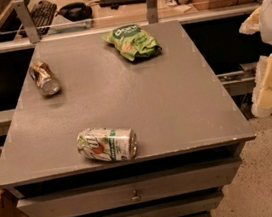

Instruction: Place 7up can upright

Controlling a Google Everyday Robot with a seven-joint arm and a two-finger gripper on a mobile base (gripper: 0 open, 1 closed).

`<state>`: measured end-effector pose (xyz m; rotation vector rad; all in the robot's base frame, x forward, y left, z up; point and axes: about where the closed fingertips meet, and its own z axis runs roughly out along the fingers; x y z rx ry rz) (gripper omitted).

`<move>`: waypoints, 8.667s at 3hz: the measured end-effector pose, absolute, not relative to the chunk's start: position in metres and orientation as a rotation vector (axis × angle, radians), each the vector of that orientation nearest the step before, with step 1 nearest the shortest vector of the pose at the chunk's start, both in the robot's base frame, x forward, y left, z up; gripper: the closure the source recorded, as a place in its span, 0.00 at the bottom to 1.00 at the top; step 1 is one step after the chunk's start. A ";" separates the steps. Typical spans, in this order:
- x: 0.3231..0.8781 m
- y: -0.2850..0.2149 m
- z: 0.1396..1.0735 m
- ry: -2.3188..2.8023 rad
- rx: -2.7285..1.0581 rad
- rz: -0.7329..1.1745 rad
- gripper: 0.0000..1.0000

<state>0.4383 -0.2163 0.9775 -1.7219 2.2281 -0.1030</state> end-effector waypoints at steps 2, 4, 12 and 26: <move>0.445 -0.164 0.959 2.192 -1.734 -0.026 0.00; 0.456 -0.032 0.899 2.193 -1.783 0.172 0.00; 0.474 0.108 0.871 2.296 -1.612 0.250 1.00; 0.564 -0.102 0.962 1.488 -1.402 0.698 0.00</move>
Offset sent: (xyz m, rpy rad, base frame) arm 0.0150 0.1129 -0.0450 0.1155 0.0487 0.0677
